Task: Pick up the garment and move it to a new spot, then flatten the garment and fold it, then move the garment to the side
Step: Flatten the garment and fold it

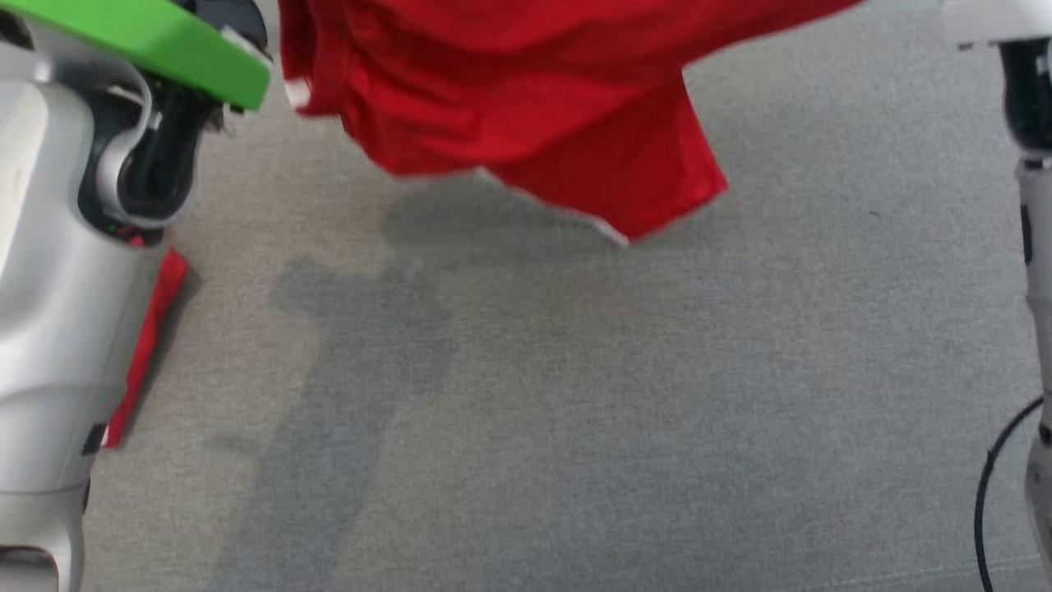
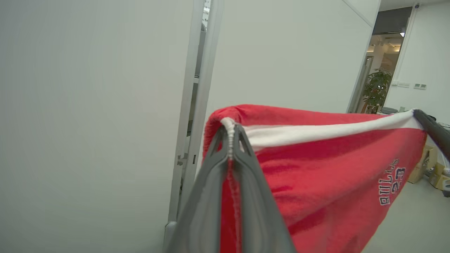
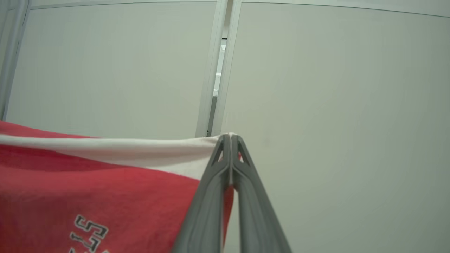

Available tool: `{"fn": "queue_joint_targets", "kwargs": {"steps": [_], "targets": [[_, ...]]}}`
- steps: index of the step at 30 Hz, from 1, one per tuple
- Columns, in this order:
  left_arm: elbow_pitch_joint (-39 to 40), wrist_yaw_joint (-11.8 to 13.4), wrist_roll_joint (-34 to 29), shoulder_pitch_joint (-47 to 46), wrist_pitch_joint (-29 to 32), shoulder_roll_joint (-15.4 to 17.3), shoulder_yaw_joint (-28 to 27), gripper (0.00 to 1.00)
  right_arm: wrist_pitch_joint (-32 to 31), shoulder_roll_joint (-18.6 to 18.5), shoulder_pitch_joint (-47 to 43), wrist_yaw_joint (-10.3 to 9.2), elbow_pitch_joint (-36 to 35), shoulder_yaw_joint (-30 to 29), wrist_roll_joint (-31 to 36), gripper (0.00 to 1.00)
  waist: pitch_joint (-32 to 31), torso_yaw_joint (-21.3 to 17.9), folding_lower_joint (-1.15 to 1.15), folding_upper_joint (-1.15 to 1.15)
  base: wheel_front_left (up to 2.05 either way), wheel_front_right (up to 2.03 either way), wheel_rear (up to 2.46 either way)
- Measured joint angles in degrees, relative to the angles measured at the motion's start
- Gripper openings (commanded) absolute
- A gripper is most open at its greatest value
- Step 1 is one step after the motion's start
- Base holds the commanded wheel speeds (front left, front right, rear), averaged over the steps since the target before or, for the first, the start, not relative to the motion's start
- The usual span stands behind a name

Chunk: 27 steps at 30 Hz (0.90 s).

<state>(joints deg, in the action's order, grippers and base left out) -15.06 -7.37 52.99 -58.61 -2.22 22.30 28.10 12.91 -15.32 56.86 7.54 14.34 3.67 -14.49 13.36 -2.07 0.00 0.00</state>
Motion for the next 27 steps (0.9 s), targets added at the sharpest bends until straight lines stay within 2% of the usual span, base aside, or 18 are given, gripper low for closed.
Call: {"fn": "queue_joint_targets", "kwargs": {"steps": [4,8,13,16,21,27], "targets": [[-3.6,0.0,0.5,-4.8,-5.3,-1.5,-0.5,0.0,1.8,1.5,6.0,0.0,3.2,-2.0,2.9,0.0,2.8,-1.1,0.0,0.0,0.0,0.0,0.0],[-5.8,0.0,2.1,-4.1,-8.3,-0.4,1.2,0.0,2.1,2.9,5.0,-0.01,4.1,-1.5,3.4,0.0,4.0,-2.5,0.0,0.0,0.0,0.0,0.0],[-8.5,-0.1,4.4,8.4,-10.9,1.1,5.7,0.0,2.1,3.2,-8.4,0.0,3.6,-0.6,2.2,0.0,2.6,-3.1,0.0,0.0,0.0,0.0,0.0],[-10.7,-0.2,5.8,17.3,-12.1,0.9,7.5,0.0,2.1,4.0,-17.5,0.09,3.1,-1.2,1.1,0.0,1.4,-3.1,0.0,0.0,0.0,0.0,0.0],[-13.9,-0.3,6.1,31.4,-12.6,-1.9,10.8,0.0,2.0,5.8,-31.7,0.2,1.8,-3.6,-1.1,0.0,-0.8,-3.1,0.0,0.0,0.0,0.0,0.0],[-13.0,-0.3,4.2,42.5,-12.7,-6.4,7.4,0.0,2.0,7.6,-43.8,0.25,0.0,-6.8,-1.7,0.0,-3.8,-2.8,0.0,0.0,0.0,0.0,0.0]]}}
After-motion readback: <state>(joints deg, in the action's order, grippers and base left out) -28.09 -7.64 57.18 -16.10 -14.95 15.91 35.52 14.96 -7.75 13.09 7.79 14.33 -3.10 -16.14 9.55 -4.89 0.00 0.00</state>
